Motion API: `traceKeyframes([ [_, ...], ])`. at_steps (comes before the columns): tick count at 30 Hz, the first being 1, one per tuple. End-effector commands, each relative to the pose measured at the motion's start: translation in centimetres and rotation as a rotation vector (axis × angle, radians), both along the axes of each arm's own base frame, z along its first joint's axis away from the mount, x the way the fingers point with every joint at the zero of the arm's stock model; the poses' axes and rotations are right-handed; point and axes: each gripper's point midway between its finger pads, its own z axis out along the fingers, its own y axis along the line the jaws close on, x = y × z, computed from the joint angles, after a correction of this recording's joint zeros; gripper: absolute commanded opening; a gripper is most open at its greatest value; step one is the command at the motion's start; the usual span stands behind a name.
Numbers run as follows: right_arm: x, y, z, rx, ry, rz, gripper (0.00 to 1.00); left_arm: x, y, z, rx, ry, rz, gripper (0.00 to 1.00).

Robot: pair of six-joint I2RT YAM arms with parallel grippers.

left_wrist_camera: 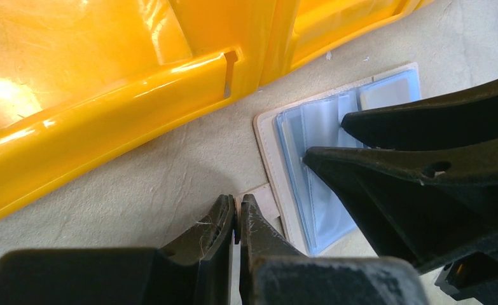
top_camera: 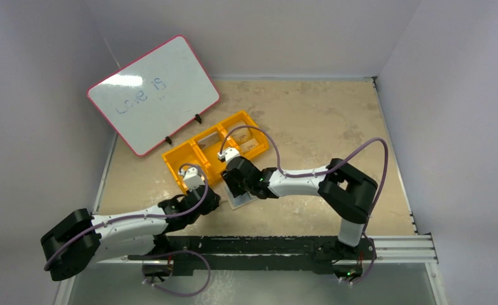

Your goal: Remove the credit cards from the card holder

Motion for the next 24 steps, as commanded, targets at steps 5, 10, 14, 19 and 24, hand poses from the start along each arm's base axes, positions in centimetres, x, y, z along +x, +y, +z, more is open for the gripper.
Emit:
traceKeyframes([
  [5, -0.2, -1.9, -2.3, -0.159, -0.025, -0.039, 0.53, 0.1, 0.0, 0.2, 0.004, -0.008, 0.005, 0.00],
  [10, -1.1, -2.4, -2.8, -0.172, -0.019, -0.041, 0.58, 0.1, 0.2, 0.2, 0.007, -0.008, 0.008, 0.00],
  [14, -1.6, -2.2, -3.2, -0.163, -0.001, -0.020, 0.57, 0.1, 0.2, 0.3, 0.005, -0.011, 0.010, 0.00],
  [19, -2.2, -1.5, -3.0, -0.122, 0.013, 0.008, 0.58, 0.1, 0.2, 0.3, 0.003, -0.011, 0.010, 0.00],
  [24, -1.7, -3.2, -4.4, -0.203, -0.004, -0.037, 0.54, 0.1, 0.3, 0.3, 0.000, -0.013, 0.017, 0.00],
])
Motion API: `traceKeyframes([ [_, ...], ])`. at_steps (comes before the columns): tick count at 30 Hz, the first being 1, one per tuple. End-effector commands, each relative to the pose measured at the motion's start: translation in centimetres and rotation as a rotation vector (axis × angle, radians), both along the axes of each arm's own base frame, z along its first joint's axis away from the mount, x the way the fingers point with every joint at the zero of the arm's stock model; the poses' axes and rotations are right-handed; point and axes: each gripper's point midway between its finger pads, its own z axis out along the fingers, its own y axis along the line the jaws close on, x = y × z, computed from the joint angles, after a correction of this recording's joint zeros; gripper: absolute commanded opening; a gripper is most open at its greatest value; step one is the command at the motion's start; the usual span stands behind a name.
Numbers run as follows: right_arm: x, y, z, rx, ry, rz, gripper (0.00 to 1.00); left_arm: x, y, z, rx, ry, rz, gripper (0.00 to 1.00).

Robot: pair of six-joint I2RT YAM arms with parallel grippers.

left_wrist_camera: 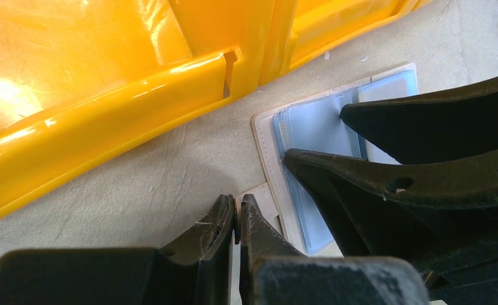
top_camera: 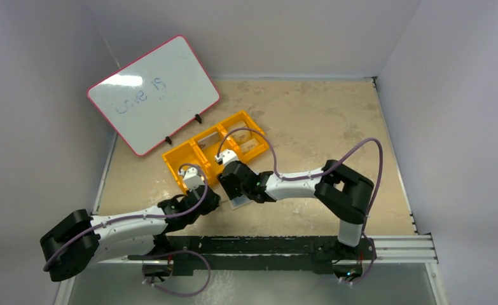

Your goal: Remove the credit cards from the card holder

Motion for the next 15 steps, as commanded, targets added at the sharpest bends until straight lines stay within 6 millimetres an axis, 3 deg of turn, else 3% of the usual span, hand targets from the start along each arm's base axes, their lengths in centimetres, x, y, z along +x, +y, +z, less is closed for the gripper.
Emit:
traceKeyframes([
  [1, -1.6, -4.1, -4.1, -0.185, 0.059, -0.030, 0.52, 0.1, 0.3, 0.3, 0.000, -0.013, 0.016, 0.00],
  [4, -1.7, -5.9, -5.0, -0.230, 0.053, -0.068, 0.39, 0.1, 0.3, 0.3, 0.003, -0.014, 0.016, 0.00],
  [10, -1.4, -6.4, -5.3, -0.251, 0.040, -0.094, 0.29, 0.1, 0.4, 0.1, 0.006, -0.009, 0.017, 0.00],
  [13, -1.2, -6.2, -4.5, -0.224, 0.028, -0.116, 0.20, 0.0, 0.5, 0.0, 0.010, -0.006, 0.018, 0.00],
  [15, -0.5, -6.1, -2.8, -0.190, 0.002, -0.157, 0.15, 0.0, 0.5, 0.0, 0.011, -0.004, 0.020, 0.00],
])
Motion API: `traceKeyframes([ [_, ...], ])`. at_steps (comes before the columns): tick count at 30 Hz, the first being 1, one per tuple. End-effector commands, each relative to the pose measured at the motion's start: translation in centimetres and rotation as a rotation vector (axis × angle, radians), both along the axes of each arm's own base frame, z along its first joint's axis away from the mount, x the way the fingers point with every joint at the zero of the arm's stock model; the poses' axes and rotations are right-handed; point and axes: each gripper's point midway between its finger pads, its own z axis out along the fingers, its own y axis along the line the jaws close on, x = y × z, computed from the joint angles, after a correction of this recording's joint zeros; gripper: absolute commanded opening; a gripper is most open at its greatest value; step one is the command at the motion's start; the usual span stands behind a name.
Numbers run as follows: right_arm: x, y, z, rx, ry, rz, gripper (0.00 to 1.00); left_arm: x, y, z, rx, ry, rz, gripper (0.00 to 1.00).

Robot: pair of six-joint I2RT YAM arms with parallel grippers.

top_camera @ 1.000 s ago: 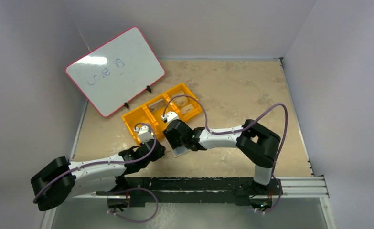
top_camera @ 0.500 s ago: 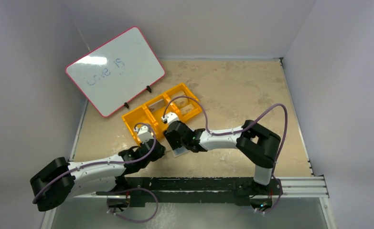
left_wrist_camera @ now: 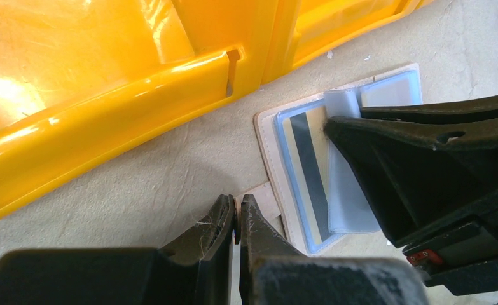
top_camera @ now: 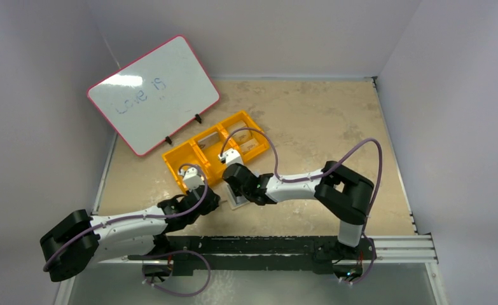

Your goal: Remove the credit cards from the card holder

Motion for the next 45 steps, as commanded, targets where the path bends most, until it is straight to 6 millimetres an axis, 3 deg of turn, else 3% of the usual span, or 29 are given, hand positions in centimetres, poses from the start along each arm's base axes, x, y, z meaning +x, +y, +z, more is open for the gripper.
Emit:
traceKeyframes([
  [1, -1.1, -5.0, -1.9, -0.151, 0.054, -0.089, 0.10, 0.0, 0.5, -0.1, 0.012, -0.004, 0.021, 0.00],
  [4, 0.7, -5.9, 0.8, -0.060, 0.040, -0.148, 0.08, -0.1, 0.7, -0.1, 0.020, -0.002, 0.024, 0.00],
  [7, 2.3, -7.5, 1.6, 0.018, 0.077, -0.182, 0.11, -0.1, 1.0, -0.1, 0.028, 0.000, 0.029, 0.00],
  [13, 1.7, -9.5, -1.1, 0.016, 0.158, -0.213, 0.33, 0.0, 0.7, -0.2, 0.029, 0.001, 0.020, 0.00],
  [16, 1.3, -10.3, -1.7, 0.014, 0.177, -0.251, 0.34, 0.0, 0.5, -0.2, 0.033, 0.003, 0.016, 0.00],
  [19, 1.4, -10.8, -0.8, 0.027, 0.166, -0.285, 0.36, 0.1, 0.4, 0.0, 0.030, 0.000, 0.010, 0.00],
  [24, 2.1, -10.2, 4.4, 0.126, 0.092, -0.277, 0.41, 0.2, 0.2, 0.4, 0.035, -0.007, 0.003, 0.00],
  [27, 1.4, -7.5, 7.5, 0.249, 0.093, -0.130, 0.46, 0.4, -0.1, 1.1, 0.027, -0.017, -0.007, 0.02],
  [30, -0.9, -3.9, 9.0, 0.396, 0.175, 0.049, 0.47, 0.8, -0.4, 2.6, 0.006, -0.044, -0.001, 0.31],
  [31, -1.6, -2.9, 9.1, 0.434, 0.213, 0.095, 0.48, 1.0, -0.6, 3.4, -0.003, -0.060, -0.002, 0.42],
  [32, -2.4, -2.1, 8.9, 0.459, 0.245, 0.143, 0.48, 1.3, -0.8, 4.3, -0.014, -0.079, -0.003, 0.46],
  [37, -4.0, -0.3, 6.7, 0.526, 0.364, 0.195, 0.44, 2.6, -2.6, 9.1, -0.080, -0.163, -0.031, 0.53],
  [40, -3.7, -0.7, 5.2, 0.517, 0.389, 0.139, 0.42, 2.8, -4.1, 9.3, -0.079, -0.147, -0.070, 0.53],
  [45, -3.2, -1.4, 3.3, 0.475, 0.405, 0.097, 0.40, 3.1, -5.7, 7.7, -0.078, -0.097, -0.089, 0.47],
])
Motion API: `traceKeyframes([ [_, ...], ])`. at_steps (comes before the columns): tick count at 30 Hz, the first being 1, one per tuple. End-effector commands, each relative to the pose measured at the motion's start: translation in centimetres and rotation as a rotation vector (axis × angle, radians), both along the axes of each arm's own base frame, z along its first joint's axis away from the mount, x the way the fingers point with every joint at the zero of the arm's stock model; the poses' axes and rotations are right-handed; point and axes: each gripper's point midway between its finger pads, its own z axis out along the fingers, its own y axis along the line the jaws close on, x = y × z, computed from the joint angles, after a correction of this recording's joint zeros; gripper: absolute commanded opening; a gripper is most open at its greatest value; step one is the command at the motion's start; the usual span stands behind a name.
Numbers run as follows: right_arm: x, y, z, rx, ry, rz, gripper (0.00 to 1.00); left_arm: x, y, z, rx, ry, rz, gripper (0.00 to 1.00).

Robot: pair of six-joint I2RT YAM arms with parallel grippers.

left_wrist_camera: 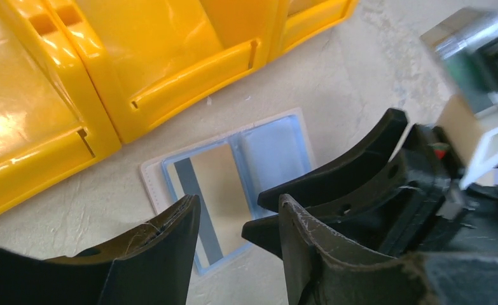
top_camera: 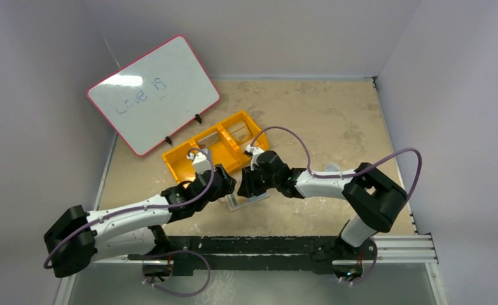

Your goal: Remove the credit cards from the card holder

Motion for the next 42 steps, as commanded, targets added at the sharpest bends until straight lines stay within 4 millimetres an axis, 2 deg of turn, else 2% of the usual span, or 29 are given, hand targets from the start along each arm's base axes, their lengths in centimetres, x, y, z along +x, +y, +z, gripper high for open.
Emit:
traceKeyframes([
  [1, 1.0, 0.5, 0.6, 0.045, -0.001, -0.026, 0.39, 0.3, -1.8, -0.4, -0.015, 0.019, -0.035, 0.45],
  [6, 1.3, -1.3, -1.6, -0.001, 0.043, -0.087, 0.35, -0.2, -1.4, -3.1, 0.009, 0.082, -0.009, 0.39],
  [12, 0.4, -0.9, -2.7, 0.005, 0.079, -0.017, 0.30, -1.2, -1.3, -6.3, 0.048, 0.153, -0.027, 0.39],
  [17, 0.4, -1.2, -3.5, -0.016, 0.111, -0.035, 0.28, -2.0, -0.9, -8.6, 0.073, 0.208, -0.034, 0.35],
  [20, 0.1, -1.1, -3.5, 0.008, 0.138, -0.035, 0.27, -2.7, -0.7, -10.0, 0.087, 0.243, -0.044, 0.22],
  [23, -0.2, -1.1, -3.3, 0.058, 0.172, -0.028, 0.26, -3.0, -0.8, -10.6, 0.073, 0.247, -0.056, 0.12],
  [25, -0.2, -1.2, -3.1, 0.093, 0.202, -0.029, 0.20, -3.1, -0.7, -11.0, 0.093, 0.257, -0.063, 0.06],
  [27, -0.1, -1.2, -2.7, 0.141, 0.234, -0.042, 0.18, -3.2, -0.6, -11.3, 0.111, 0.266, -0.066, 0.00],
  [37, -0.6, -1.0, -2.6, 0.267, 0.371, -0.115, 0.21, -3.6, -0.5, -11.6, 0.109, 0.263, -0.067, 0.00],
  [39, -0.3, -1.1, -2.5, 0.272, 0.368, -0.138, 0.16, -3.6, -0.5, -11.7, 0.110, 0.264, -0.067, 0.00],
  [41, -0.1, -1.2, -2.3, 0.281, 0.358, -0.152, 0.06, -3.7, -0.5, -11.7, 0.107, 0.263, -0.066, 0.00],
  [42, 0.0, -1.1, -2.0, 0.293, 0.352, -0.151, 0.04, -3.7, -0.4, -11.8, 0.108, 0.264, -0.066, 0.00],
])
